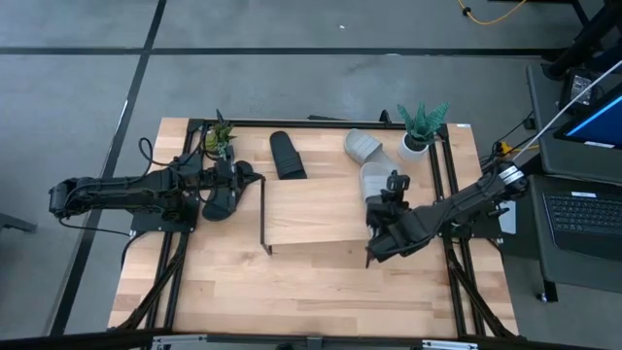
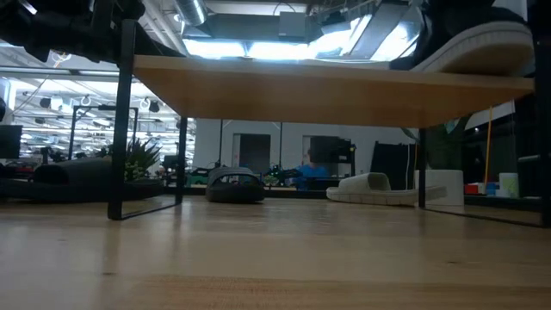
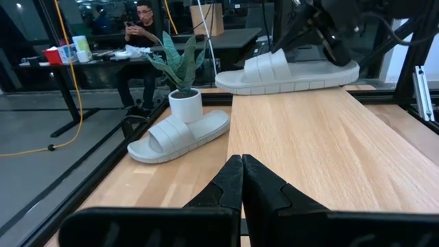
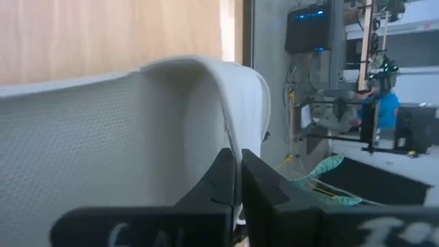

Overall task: Pick and place slides into the shelf
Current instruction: Put the bottom gray slide on the shelf, then put the top gray slide on the shelf

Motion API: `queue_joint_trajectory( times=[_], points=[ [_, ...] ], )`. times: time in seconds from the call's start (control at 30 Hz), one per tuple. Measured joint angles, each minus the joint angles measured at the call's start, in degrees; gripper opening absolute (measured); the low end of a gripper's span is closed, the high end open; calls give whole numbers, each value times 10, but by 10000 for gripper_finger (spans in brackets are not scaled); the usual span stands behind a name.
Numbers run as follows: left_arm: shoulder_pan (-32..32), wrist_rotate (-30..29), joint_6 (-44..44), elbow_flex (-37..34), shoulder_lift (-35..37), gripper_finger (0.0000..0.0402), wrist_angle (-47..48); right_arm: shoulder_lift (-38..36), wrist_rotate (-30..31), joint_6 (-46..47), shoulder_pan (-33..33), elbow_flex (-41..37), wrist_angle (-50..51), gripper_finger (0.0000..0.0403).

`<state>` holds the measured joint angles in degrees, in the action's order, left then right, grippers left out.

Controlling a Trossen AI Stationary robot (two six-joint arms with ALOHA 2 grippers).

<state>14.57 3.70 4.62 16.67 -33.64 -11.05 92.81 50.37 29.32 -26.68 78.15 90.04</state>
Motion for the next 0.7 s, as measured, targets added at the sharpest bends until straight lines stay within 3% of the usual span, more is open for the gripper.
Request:
queue_joint_trajectory(
  times=[0.17,0.7],
  points=[
    [0,0,0,0,0,0,0,2,-3,-12,0,0,0,15],
    [0,0,0,0,0,0,0,2,-6,-12,0,0,0,83]
  ],
)
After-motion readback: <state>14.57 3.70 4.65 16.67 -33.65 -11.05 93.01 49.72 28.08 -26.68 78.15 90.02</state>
